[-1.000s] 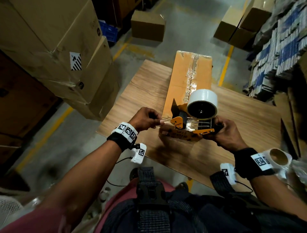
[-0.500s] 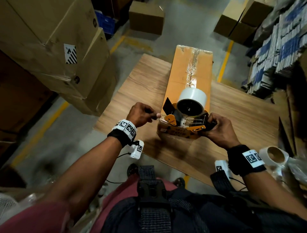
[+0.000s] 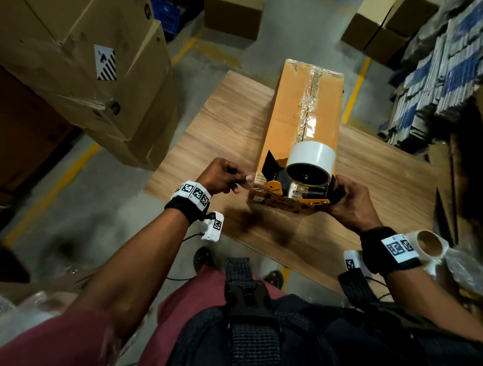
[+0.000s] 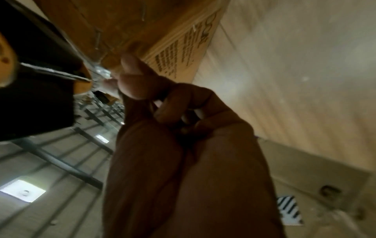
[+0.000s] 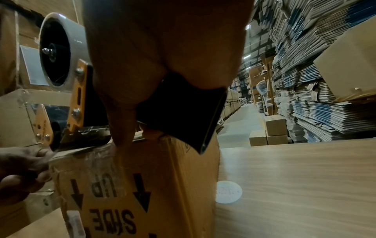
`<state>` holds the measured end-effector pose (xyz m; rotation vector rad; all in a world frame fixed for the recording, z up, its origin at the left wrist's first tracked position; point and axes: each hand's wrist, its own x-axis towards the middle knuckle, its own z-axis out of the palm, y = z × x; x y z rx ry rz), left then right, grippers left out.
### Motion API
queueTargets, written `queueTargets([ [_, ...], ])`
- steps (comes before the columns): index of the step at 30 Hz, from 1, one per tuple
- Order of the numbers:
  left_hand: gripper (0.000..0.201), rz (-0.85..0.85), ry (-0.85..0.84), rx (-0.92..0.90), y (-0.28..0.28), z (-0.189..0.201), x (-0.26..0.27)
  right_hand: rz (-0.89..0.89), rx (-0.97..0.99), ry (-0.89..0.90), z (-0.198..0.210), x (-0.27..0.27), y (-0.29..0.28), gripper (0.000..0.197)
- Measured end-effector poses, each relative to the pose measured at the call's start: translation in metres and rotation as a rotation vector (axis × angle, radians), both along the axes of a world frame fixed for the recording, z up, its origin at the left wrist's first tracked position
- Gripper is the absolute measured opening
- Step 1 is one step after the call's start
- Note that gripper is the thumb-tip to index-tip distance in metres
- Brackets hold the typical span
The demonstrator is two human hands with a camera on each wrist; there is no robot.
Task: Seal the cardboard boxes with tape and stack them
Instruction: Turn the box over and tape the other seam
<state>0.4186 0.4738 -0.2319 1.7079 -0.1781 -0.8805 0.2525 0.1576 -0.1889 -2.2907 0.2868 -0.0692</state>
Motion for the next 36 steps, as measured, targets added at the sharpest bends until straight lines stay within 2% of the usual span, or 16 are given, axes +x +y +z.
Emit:
queueTargets([
  [3,0.025,0.158,0.195,-0.094,0.004,-0.021,-0.010,0.004,0.008,-0.003,-0.001,0.001,0.001,0.054],
  [6,0.020,0.192,0.356,-0.179,0.000,-0.038,-0.021,-0.008,-0.009,0.018,-0.002,0.000,0.000,0.049],
  [9,0.022,0.246,0.424,-0.201,-0.011,-0.046,-0.030,-0.024,-0.020,0.074,-0.006,0.001,-0.004,0.047],
  [13,0.034,0.377,0.493,-0.103,-0.020,-0.053,-0.036,-0.029,-0.012,0.083,0.000,0.002,0.002,0.046],
  [16,0.039,0.371,0.505,-0.049,-0.021,-0.055,-0.040,-0.021,-0.047,0.066,0.003,0.002,0.007,0.044],
  [18,0.046,0.335,0.385,0.112,-0.016,-0.060,-0.041,-0.015,-0.008,0.065,0.003,0.001,0.007,0.047],
  [20,0.047,0.408,0.157,0.251,-0.012,-0.063,-0.044,0.015,0.012,0.072,0.004,0.000,0.006,0.052],
  [22,0.035,0.544,-0.168,0.202,-0.012,-0.051,-0.051,0.042,-0.001,0.091,0.006,-0.002,0.006,0.049],
  [23,0.026,0.541,-0.412,0.147,-0.014,-0.038,-0.056,0.059,-0.009,0.101,0.006,-0.003,0.006,0.047],
  [24,0.027,0.453,-0.656,0.099,-0.018,-0.023,-0.061,0.075,-0.008,0.118,0.005,-0.003,0.006,0.047],
  [25,0.036,0.306,-0.866,0.048,-0.023,-0.014,-0.065,0.093,0.009,0.137,0.006,-0.003,0.006,0.048],
  [26,0.046,0.142,-1.012,0.035,-0.026,-0.010,-0.068,0.106,0.033,0.161,0.008,-0.002,0.005,0.047],
  [28,0.059,-0.105,-1.163,0.139,-0.027,-0.017,-0.071,0.126,0.107,0.177,0.014,-0.002,0.003,0.040],
  [30,0.067,-0.234,-1.251,0.301,-0.023,-0.031,-0.072,0.149,0.159,0.149,0.021,-0.004,0.001,0.034],
  [33,0.076,-0.312,-1.339,0.434,-0.022,-0.033,-0.074,0.183,0.200,0.108,0.024,-0.009,-0.004,0.031],
  [36,0.083,-0.338,-1.346,0.517,-0.025,-0.026,-0.074,0.176,0.165,0.085,0.021,-0.017,-0.019,0.029],
])
